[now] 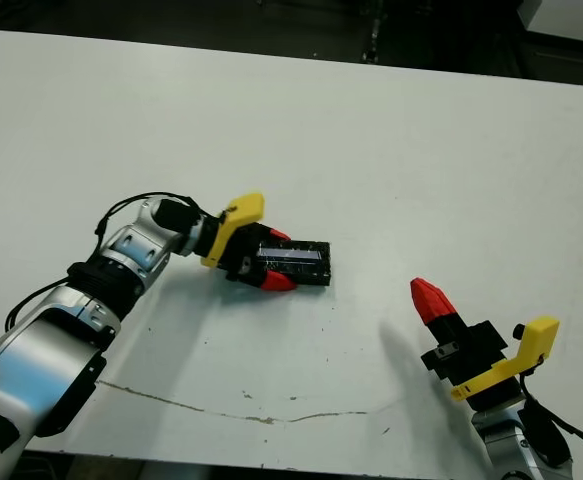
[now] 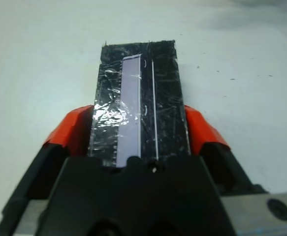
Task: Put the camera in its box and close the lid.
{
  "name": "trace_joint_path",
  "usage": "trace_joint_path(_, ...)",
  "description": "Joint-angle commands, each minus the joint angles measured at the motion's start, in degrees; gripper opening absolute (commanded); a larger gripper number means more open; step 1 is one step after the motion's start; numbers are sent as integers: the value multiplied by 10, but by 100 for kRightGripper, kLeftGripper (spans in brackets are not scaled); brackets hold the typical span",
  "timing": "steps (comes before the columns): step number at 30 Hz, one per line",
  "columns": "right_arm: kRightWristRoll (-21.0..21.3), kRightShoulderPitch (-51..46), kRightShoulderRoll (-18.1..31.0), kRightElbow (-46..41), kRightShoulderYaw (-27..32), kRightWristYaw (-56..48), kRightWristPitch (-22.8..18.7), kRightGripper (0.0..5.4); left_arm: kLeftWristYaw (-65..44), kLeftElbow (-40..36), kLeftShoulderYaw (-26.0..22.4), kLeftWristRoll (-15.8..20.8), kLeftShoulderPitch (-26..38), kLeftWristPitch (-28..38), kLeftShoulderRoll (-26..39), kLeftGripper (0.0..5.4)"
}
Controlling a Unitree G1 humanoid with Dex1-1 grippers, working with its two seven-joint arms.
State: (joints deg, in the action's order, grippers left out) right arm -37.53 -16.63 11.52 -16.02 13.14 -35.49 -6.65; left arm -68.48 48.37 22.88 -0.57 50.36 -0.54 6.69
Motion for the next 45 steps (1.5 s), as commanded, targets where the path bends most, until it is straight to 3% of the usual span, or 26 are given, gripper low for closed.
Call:
trace_joint_path(1,-1,-7,5,0,0,1,-7,0,21,-10,39,-32,-41,-17,-47,444)
trace_joint_path(9,-2,-7,3,1,-2,-1,-4,0,-5,-35,35,-19,-58,-29,-22,539)
trace_joint_path(13,-6,-7,4,1,-4,-1,-9,0,-10,-54,26,-11,-71,-10,6,539)
trace_joint_path(22,-13,-6,7,-3,-4,2,-20,0,-40,-143,-5,31,-115,-49,87,539)
trace_joint_path(31,-6,-3,6,-4,-10,-2,-13,0,-36,-244,-68,66,-185,-93,198,539)
trace_joint_path(39,-5,0,3,-2,-17,-14,-4,0,35,-236,-145,66,-211,-94,283,539)
trace_joint_path(45,-1,1,0,2,-19,-18,7,0,63,-246,-175,67,-222,-92,321,539)
